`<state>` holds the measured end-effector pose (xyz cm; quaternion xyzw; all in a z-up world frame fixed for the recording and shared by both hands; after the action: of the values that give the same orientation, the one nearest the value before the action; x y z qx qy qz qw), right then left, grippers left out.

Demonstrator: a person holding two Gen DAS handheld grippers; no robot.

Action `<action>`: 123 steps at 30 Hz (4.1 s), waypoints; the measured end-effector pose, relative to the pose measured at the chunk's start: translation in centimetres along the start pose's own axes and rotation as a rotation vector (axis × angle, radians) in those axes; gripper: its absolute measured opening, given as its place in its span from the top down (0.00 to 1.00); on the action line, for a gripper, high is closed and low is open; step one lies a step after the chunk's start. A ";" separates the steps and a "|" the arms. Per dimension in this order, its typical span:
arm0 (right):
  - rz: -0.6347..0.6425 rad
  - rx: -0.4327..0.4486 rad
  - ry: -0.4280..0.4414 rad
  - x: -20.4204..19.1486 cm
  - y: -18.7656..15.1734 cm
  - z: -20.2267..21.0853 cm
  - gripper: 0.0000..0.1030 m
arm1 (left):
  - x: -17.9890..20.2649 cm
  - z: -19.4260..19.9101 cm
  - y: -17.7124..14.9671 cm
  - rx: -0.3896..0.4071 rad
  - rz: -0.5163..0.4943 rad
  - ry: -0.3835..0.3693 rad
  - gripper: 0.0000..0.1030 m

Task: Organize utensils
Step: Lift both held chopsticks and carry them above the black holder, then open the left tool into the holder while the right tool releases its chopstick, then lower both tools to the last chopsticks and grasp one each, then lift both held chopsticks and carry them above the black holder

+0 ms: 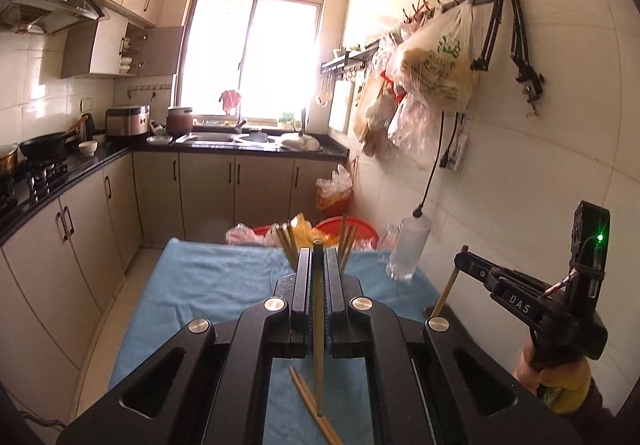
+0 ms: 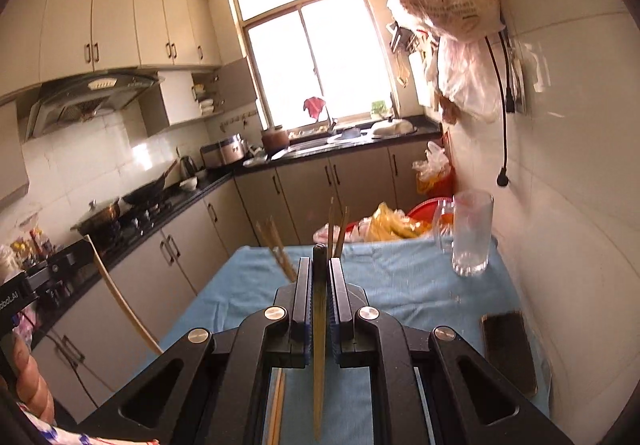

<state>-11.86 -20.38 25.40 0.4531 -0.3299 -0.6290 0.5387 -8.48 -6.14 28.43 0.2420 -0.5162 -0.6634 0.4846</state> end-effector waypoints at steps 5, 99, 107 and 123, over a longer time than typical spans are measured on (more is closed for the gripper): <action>-0.024 0.061 0.008 -0.4 4.1 -2.3 0.93 | 0.6 -2.6 4.2 0.045 -0.027 0.012 0.96; 0.278 -0.593 0.029 -7.0 -24.1 -10.4 0.81 | -8.7 -11.1 -19.7 -0.518 0.210 0.214 0.45; 0.156 -0.630 -0.076 -3.8 -23.2 -10.3 0.93 | -7.9 -11.9 -20.2 -0.548 0.205 0.184 0.45; 0.126 -0.643 -0.148 2.5 -22.8 -6.1 0.81 | -4.3 -15.0 -22.5 -0.719 0.077 0.146 0.93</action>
<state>-14.89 -17.75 1.98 0.1917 -0.1805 -0.6974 0.6666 -3.24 -9.06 1.70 0.0834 -0.2230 -0.7648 0.5987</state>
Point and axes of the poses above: each gripper's, at about its wrist camera, not at the fingertips, and z roughly against the way its jaws point, x to its right, y to its top, the point moved 1 cm from there along -z, roughly the way its jaws point, and after that the axes turned 1 degree about -y, right-handed, at the moved point
